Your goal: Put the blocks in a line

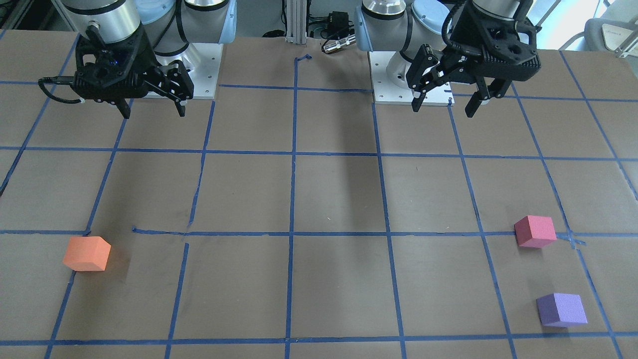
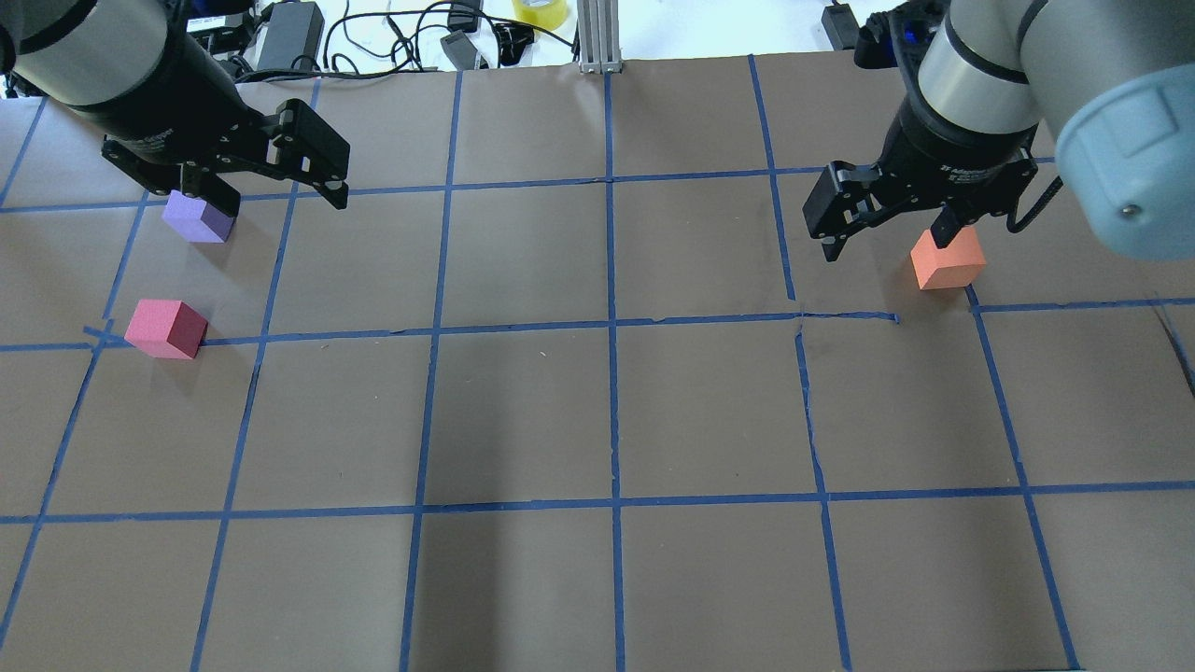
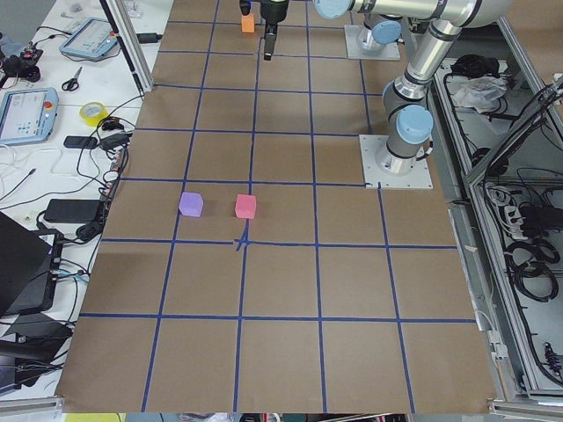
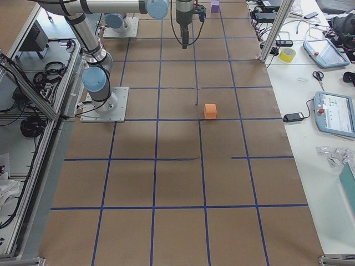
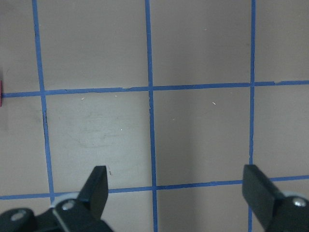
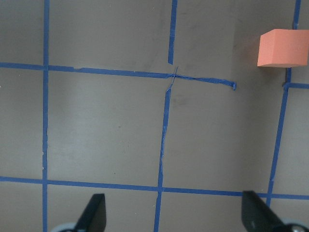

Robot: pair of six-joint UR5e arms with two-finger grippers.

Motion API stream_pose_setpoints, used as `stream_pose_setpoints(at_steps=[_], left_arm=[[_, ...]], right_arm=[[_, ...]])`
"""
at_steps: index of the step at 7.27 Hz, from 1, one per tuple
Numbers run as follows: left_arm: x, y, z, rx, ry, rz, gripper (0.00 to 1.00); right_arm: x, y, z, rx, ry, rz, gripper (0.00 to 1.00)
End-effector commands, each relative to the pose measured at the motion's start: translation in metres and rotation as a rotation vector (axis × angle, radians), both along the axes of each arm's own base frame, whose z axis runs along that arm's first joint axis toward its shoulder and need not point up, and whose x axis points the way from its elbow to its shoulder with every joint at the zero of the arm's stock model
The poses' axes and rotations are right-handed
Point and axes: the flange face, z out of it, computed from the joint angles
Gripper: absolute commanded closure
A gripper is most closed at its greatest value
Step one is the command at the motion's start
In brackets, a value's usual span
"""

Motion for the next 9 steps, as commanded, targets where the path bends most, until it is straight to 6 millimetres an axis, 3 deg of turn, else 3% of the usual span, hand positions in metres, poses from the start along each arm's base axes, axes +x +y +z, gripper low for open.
stream_pose_setpoints(at_steps=[1, 4, 9], left_arm=[[0.0, 0.001, -0.004, 0.008, -0.001, -0.001, 0.0], [-0.009, 0.011, -0.001, 0.001, -0.009, -0.019, 0.0], [-0.016, 0.005, -0.012, 0.016, -0.012, -0.116, 0.0]], right_arm=[[-0.001, 0.0, 0.0, 0.002, 0.002, -0.003, 0.0], [-0.001, -0.001, -0.004, 0.011, 0.005, -0.003, 0.0], [-0.003, -0.002, -0.003, -0.003, 0.019, -0.005, 0.0]])
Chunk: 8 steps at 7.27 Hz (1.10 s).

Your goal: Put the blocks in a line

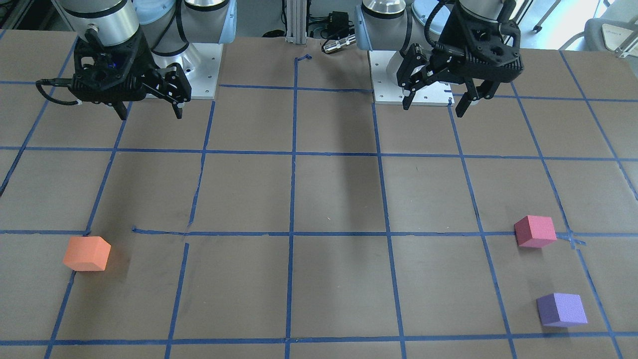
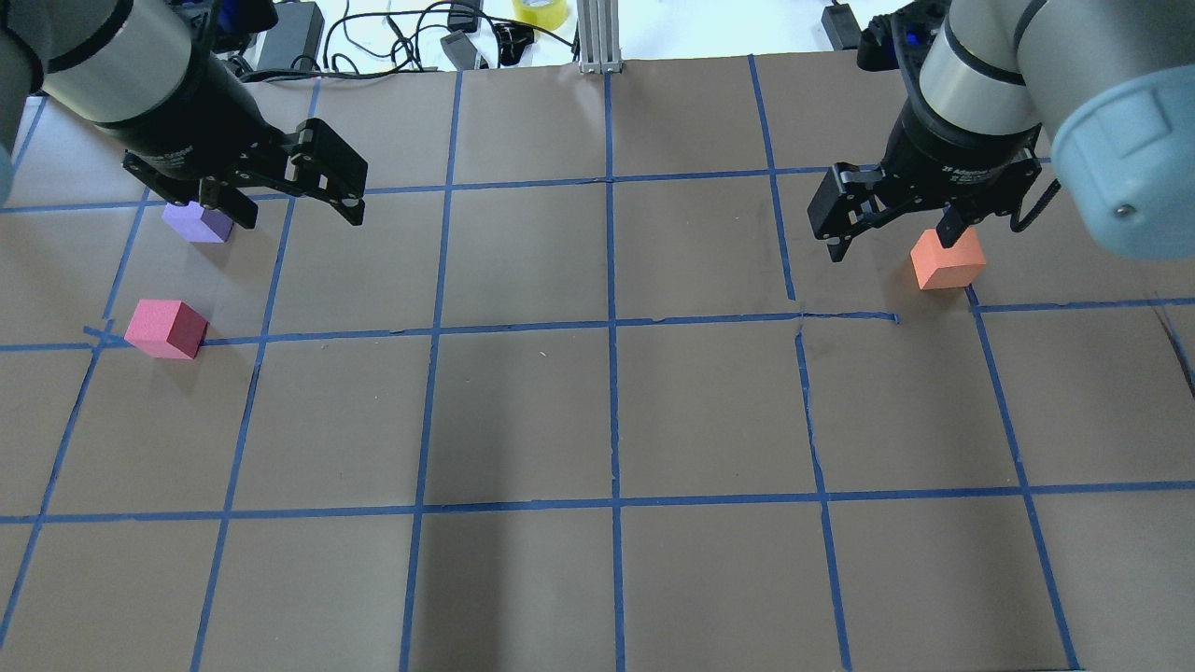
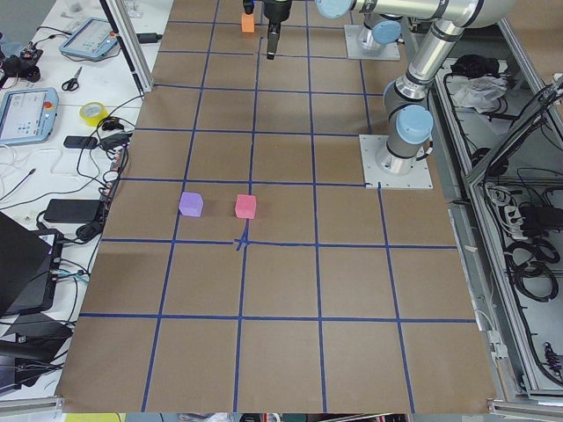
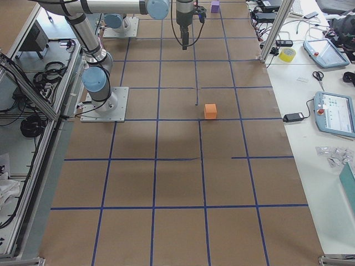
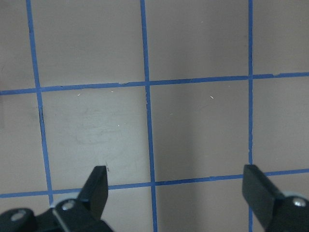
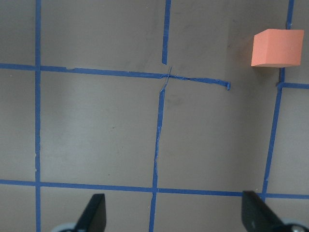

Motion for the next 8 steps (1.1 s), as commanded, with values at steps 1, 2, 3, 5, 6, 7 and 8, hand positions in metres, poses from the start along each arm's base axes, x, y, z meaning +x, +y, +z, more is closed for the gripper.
stream_pose_setpoints(at_steps=[1, 2, 3, 5, 6, 7, 8], left_arm=[[-0.001, 0.002, 0.004, -0.021, -0.03, -0.142, 0.0], [-0.001, 0.003, 0.006, -0.026, -0.03, -0.153, 0.0], [0.0, 0.003, 0.011, -0.039, -0.013, -0.127, 0.0], [0.001, 0.006, 0.016, -0.037, 0.004, -0.001, 0.0], [-0.001, 0.007, 0.018, -0.033, 0.015, 0.073, 0.0], [-0.002, 0.008, 0.018, -0.03, 0.021, 0.123, 0.0], [-0.002, 0.008, 0.017, -0.029, 0.021, 0.125, 0.0]], right_arm=[[0.0, -0.001, 0.0, 0.0, -0.015, -0.004, 0.0], [0.0, -0.001, 0.0, -0.003, -0.014, -0.004, 0.0], [0.0, -0.001, 0.001, -0.006, -0.015, -0.004, 0.0], [-0.002, -0.004, -0.002, -0.002, 0.002, -0.004, 0.0], [-0.006, -0.006, -0.002, -0.003, 0.005, 0.0, 0.0], [-0.013, -0.009, -0.001, -0.009, 0.002, -0.013, 0.0], [-0.025, -0.017, -0.007, -0.006, 0.002, -0.035, 0.0]])
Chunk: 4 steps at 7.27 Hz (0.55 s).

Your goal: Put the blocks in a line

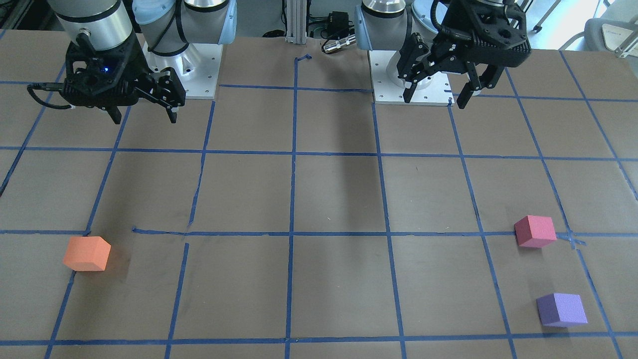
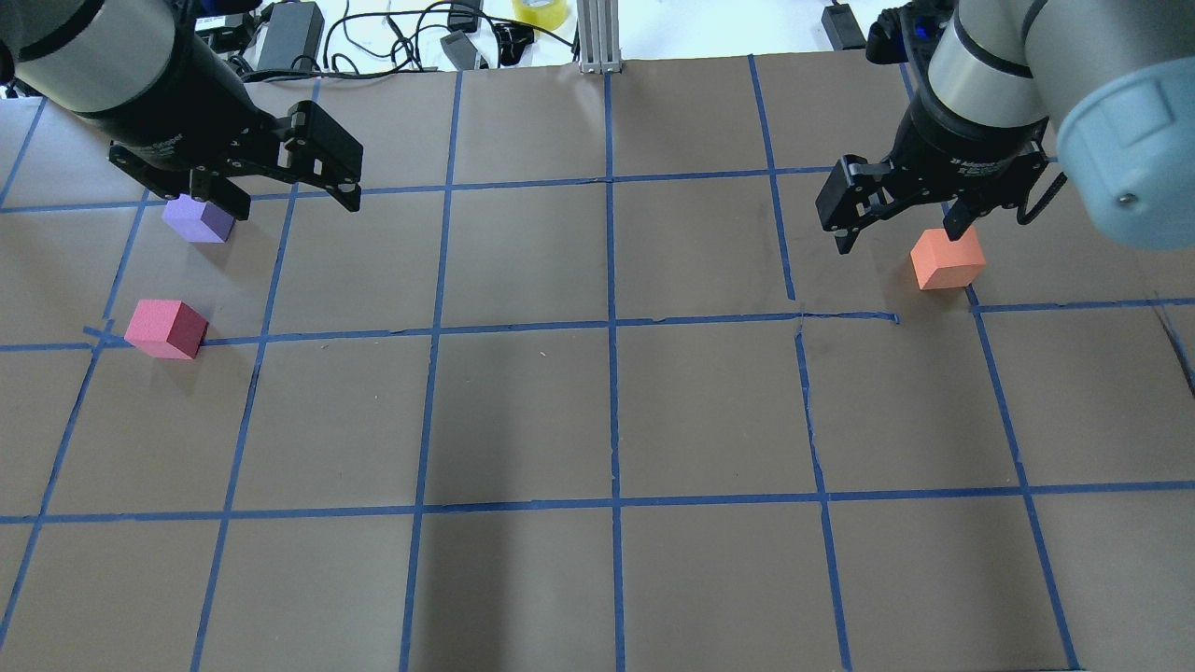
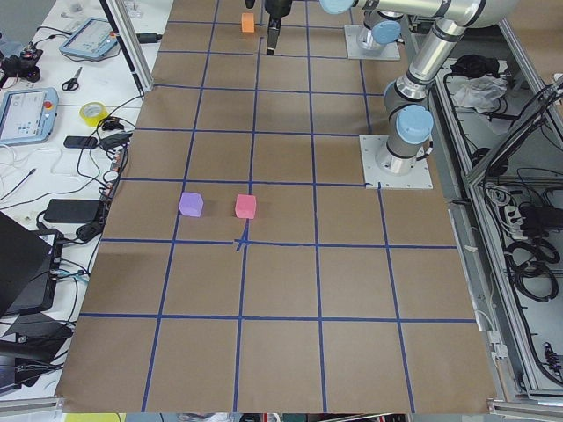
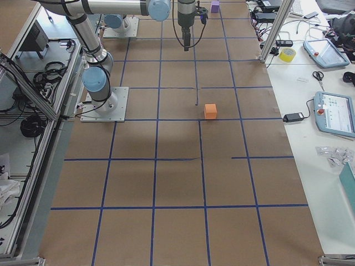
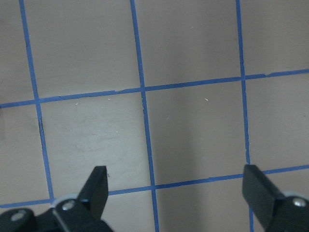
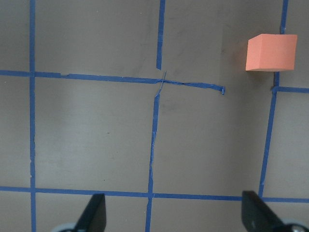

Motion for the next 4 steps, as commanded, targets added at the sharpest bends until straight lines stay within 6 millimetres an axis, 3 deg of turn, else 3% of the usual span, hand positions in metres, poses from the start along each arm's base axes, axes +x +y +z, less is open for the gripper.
stream_pose_setpoints(at_steps=[1, 4], left_arm=[[-0.001, 0.0, 0.0, 0.002, 0.003, 0.032, 0.0], [0.0, -0.004, -0.006, 0.013, -0.001, 0.032, 0.0]], right_arm=[[-0.025, -0.01, -0.004, 0.0, 0.0, -0.048, 0.0], [-0.082, -0.027, -0.016, 0.016, 0.0, -0.089, 0.0]])
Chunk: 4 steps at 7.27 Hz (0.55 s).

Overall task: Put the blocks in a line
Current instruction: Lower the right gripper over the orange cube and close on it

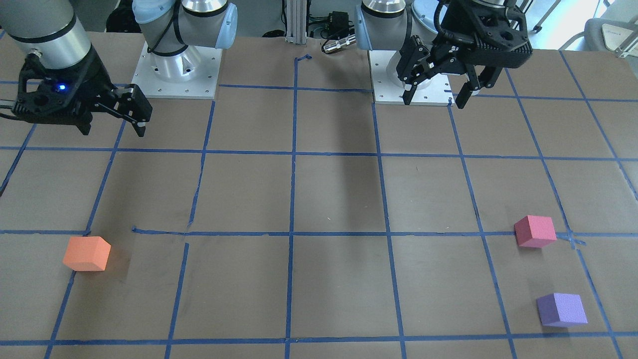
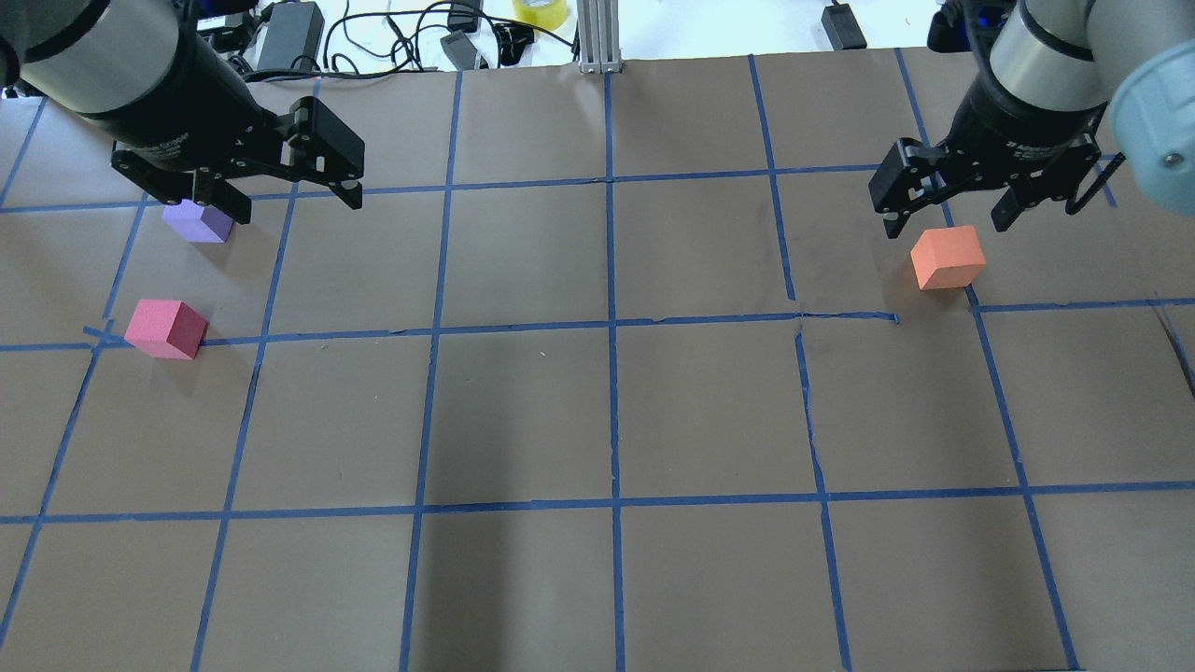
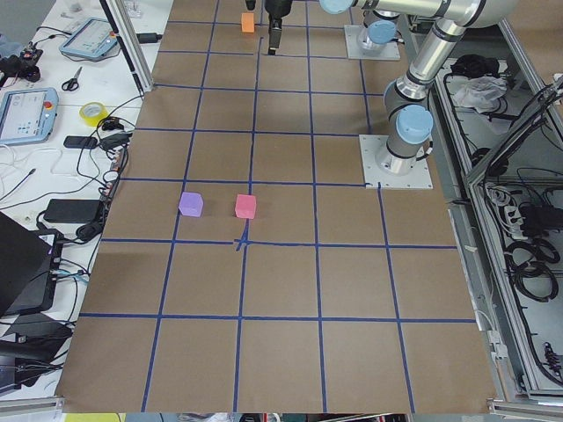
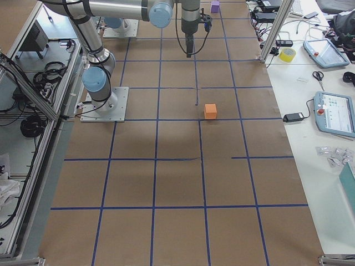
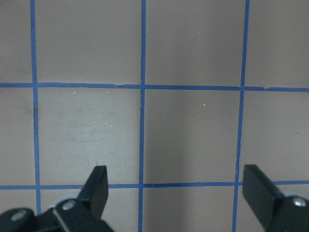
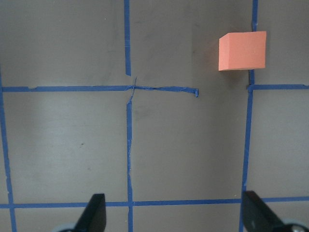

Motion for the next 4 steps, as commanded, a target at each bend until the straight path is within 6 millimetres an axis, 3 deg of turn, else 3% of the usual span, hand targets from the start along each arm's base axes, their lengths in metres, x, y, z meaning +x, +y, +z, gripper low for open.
stream_pose_setpoints(at_steps=[1, 2, 4], left_arm=[[0.0, -0.003, -0.004, 0.006, -0.003, 0.0, 0.0], [0.002, -0.003, -0.003, 0.005, -0.011, -0.001, 0.0], [0.001, -0.002, -0.007, 0.011, -0.016, -0.015, 0.0]], right_arm=[[-0.048, -0.023, -0.025, 0.023, -0.007, -0.064, 0.0], [-0.071, -0.047, -0.052, 0.018, -0.006, -0.089, 0.0], [-0.089, -0.08, -0.078, -0.061, 0.015, 0.006, 0.0]])
